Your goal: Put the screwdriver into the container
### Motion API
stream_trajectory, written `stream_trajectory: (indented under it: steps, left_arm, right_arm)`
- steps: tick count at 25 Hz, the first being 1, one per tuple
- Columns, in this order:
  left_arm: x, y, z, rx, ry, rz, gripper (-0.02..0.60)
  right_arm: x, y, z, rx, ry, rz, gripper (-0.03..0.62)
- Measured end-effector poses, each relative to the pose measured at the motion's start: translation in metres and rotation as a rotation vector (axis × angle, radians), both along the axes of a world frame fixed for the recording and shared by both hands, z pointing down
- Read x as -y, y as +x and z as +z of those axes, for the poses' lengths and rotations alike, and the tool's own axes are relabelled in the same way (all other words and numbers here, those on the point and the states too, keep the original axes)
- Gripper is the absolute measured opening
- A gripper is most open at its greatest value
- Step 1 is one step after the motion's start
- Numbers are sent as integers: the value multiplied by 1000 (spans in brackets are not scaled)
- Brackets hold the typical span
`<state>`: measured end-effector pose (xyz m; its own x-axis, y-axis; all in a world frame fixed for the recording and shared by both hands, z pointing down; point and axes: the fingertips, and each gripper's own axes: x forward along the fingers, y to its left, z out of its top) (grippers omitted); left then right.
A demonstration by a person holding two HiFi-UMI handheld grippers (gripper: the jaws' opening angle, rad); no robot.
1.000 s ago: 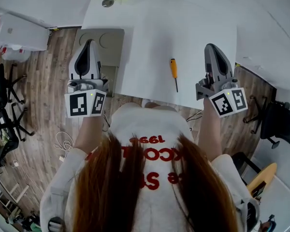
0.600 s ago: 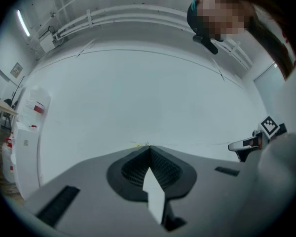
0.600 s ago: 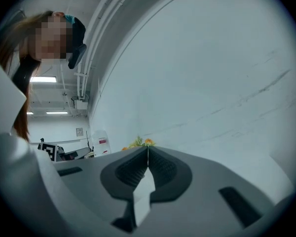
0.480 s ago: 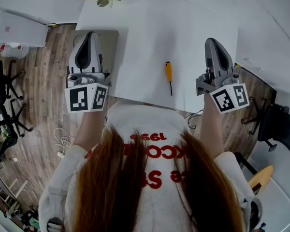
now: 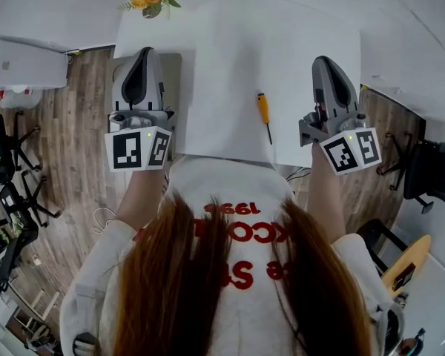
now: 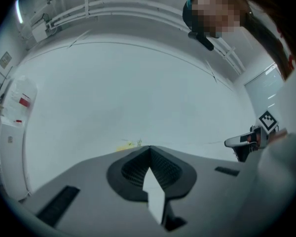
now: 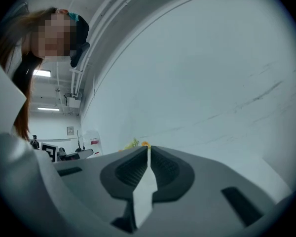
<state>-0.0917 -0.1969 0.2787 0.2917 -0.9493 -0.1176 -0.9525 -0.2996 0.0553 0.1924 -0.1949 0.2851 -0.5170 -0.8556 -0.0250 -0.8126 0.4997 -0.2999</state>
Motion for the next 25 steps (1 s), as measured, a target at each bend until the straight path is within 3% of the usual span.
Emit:
stream_trajectory:
  steps: [3, 10, 15, 25]
  left_arm:
    - [2, 5, 11, -28, -35, 25, 5]
    - [7, 14, 51, -11, -125, 74, 5]
    - [10, 17, 78, -18, -193, 82, 5]
    - [9, 22, 108, 20, -256, 94, 5]
  right_arm:
    - [-7, -1, 13, -19, -37, 11, 8]
    - [-11, -11, 87, -89, -207, 2, 11]
    - [-21, -20, 161, -178, -368, -30, 91]
    - [-47, -31, 276, -400, -618, -100, 143]
